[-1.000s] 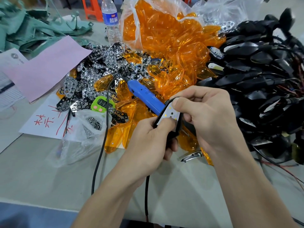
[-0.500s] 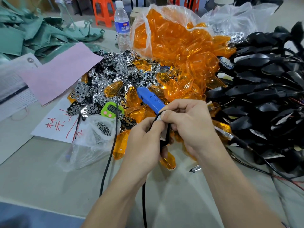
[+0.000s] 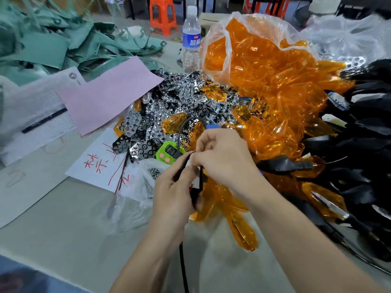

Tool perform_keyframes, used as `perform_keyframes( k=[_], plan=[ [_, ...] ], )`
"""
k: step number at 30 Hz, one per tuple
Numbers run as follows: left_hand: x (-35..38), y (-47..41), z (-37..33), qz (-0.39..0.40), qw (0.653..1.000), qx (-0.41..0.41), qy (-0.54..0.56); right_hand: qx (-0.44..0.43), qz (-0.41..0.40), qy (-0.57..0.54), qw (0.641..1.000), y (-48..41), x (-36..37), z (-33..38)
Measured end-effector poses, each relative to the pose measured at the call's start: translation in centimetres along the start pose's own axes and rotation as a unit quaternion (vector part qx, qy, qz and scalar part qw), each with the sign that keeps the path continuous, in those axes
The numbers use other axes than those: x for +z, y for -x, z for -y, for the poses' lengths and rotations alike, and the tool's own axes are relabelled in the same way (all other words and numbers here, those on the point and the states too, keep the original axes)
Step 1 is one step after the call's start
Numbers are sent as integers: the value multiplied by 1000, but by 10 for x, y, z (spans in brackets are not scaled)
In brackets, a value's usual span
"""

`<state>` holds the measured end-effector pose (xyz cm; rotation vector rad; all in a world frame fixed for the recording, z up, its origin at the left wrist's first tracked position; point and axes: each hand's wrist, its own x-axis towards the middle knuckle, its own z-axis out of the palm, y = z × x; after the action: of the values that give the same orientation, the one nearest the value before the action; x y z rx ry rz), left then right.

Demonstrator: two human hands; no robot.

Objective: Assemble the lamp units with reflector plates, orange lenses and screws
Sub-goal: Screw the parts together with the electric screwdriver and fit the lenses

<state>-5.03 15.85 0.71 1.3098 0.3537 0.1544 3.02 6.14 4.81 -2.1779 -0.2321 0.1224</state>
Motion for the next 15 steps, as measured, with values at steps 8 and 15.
perform_keyframes(
  k=[8,15],
  plan=[
    [-11,-17,-8,-56,996,-44,61,27,91,-126,987,2,-1,-9],
    [2,-19,-19,-37,975,-72,209,214,168,-438,857,84,30,-12]
  ],
)
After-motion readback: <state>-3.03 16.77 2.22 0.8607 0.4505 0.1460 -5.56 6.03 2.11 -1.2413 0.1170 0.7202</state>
